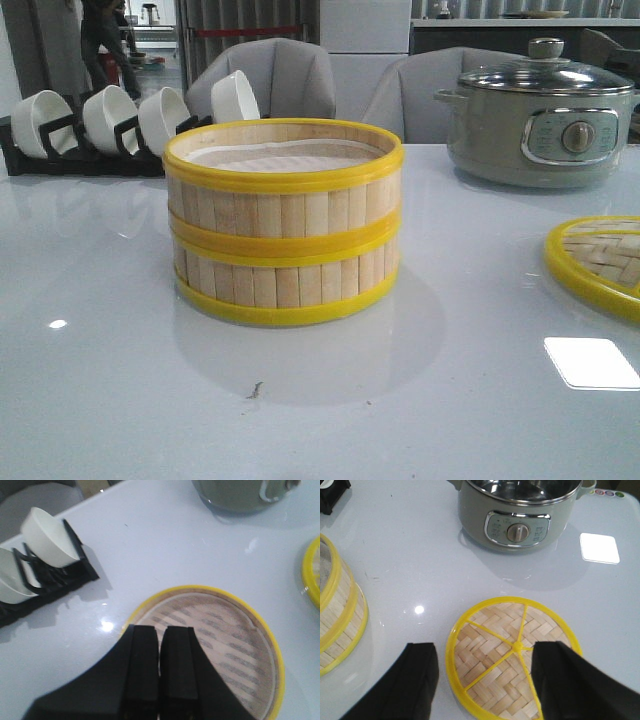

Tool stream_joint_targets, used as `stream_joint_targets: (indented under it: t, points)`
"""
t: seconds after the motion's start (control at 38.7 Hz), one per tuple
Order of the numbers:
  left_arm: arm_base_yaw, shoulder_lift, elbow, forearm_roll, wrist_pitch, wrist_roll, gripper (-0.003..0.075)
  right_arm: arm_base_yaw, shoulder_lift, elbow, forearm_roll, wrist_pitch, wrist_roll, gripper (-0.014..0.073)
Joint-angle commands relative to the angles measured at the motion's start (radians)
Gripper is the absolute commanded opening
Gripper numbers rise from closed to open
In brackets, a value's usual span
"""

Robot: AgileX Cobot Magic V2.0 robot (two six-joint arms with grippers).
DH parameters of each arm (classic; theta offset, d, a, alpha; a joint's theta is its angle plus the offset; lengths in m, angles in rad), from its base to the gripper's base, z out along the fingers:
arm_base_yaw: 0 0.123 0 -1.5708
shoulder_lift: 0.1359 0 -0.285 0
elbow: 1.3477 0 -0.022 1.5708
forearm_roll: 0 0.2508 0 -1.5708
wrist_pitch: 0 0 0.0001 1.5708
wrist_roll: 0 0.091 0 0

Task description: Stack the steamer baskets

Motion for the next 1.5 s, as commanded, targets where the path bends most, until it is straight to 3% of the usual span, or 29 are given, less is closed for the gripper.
stream_joint_targets:
  t: [0.0, 0.21, 0.47, 0.72, 0.93, 1.19, 1.47]
  points:
    - [0.053, -0.127, -0.037, 0.007, -0.061, -0.012, 0.0085, 0.000, 0.007, -0.038, 0.033, -0.067, -0.010, 0.0517]
    - [0.186, -0.284, 0.041, 0.007, -0.064, -0.012, 0.0085, 0.000, 0.028, -0.038, 0.050, -0.075, -0.010, 0.0517]
    - [0.292, -0.577, 0.410, 0.007, -0.180, -0.030, 0.0085, 0.000, 0.029, -0.038, 0.050, -0.105, -0.010, 0.0517]
    - [0.294, -0.931, 0.823, 0.007, -0.325, -0.048, 0.0085, 0.000, 0.029, -0.038, 0.053, -0.104, -0.010, 0.0517]
    - [0.294, -1.160, 1.049, 0.007, -0.351, -0.060, 0.0085, 0.000, 0.029, -0.038, 0.053, -0.104, -0.010, 0.0517]
    - [0.294, -1.367, 1.218, 0.007, -0.349, -0.060, 0.0085, 0.000, 0.029, -0.038, 0.053, -0.102, -0.010, 0.0517]
    - [0.294, -1.450, 1.306, 0.007, -0.349, -0.060, 0.0085, 0.000, 0.029, -0.038, 0.053, -0.096, -0.010, 0.0517]
